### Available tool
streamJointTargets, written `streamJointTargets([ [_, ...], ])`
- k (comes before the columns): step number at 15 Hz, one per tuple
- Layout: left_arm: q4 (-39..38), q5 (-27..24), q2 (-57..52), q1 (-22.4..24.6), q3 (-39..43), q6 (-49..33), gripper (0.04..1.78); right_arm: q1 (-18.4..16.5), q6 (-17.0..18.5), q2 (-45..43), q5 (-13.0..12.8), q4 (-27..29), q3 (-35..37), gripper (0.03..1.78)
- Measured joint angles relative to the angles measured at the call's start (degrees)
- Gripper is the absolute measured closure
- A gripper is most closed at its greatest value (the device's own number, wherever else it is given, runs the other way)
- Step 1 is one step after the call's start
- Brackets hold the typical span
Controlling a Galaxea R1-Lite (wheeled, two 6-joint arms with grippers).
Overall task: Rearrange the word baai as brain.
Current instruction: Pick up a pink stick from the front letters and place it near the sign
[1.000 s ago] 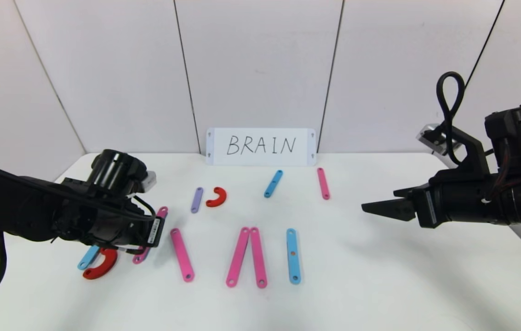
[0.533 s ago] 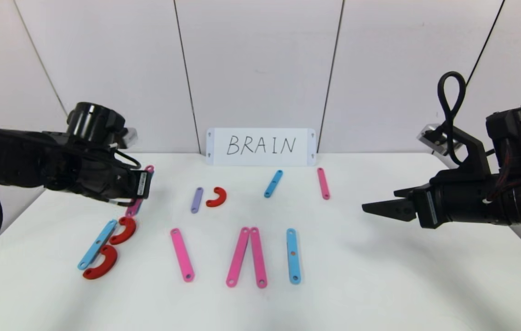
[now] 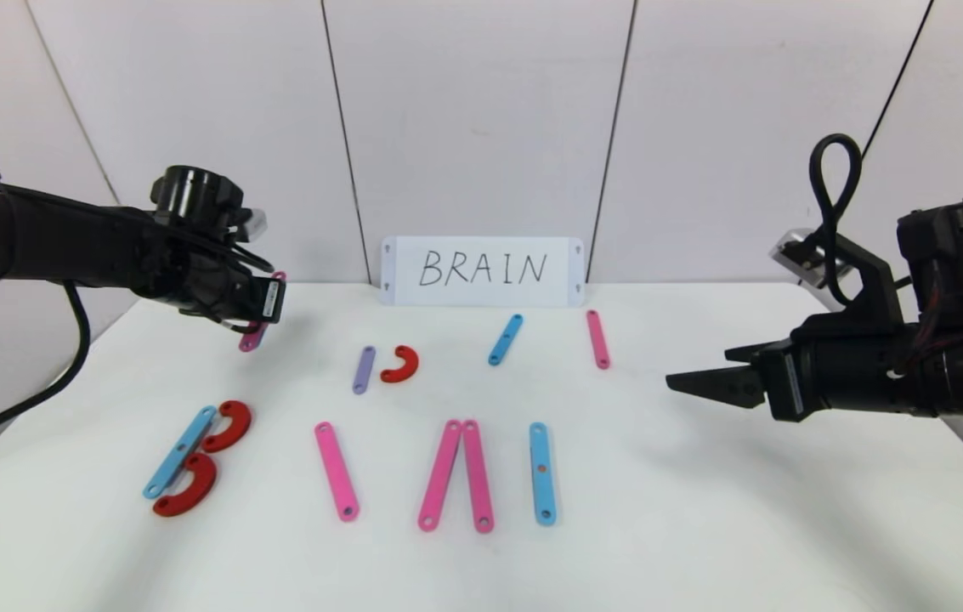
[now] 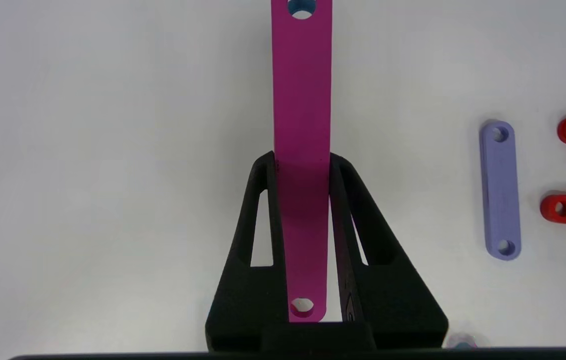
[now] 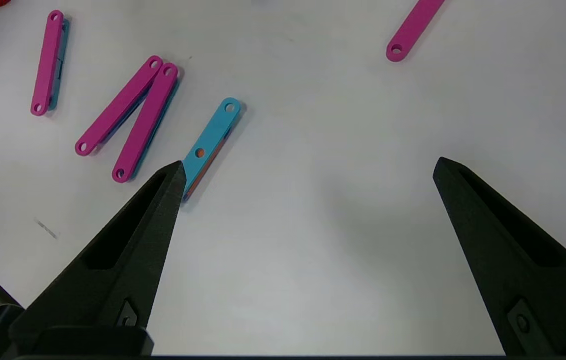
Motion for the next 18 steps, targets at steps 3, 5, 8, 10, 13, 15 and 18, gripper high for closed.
streamJointTargets([
  [3, 0.1, -2.9, 4.3, 1.6, -2.3, 3.2, 1.52, 0.0, 0.1, 0.4, -0.1, -1.9, 0.8, 0.08],
  [5, 0.5, -5.8, 6.3, 2.9, -2.8, 6.3, 1.52, 0.0, 0.0, 0.8, -0.1, -1.9, 1.0, 0.08],
  [8, 2.0, -8.9, 9.0, 4.0, -5.1, 8.4, 1.52, 0.0, 0.0, 1.1, -0.2, -1.9, 1.2, 0.08],
  [10, 3.6, -9.4, 10.6, 4.3, -7.2, 8.4, 1.52, 0.0, 0.1, 1.1, -0.3, -1.9, 1.2, 0.08],
  [13, 4.3, -9.4, 11.6, 4.5, -8.3, 8.4, 1.52, -0.1, 0.0, 1.2, -0.3, -1.9, 1.2, 0.08],
  [15, 4.8, -9.5, 11.8, 4.5, -8.4, 8.4, 1.47, -0.1, 0.1, 1.2, -0.3, -1.9, 1.2, 0.08],
  [18, 5.0, -9.4, 11.9, 4.5, -8.5, 8.0, 1.21, -0.1, 0.1, 1.2, -0.3, -1.9, 1.2, 0.08],
])
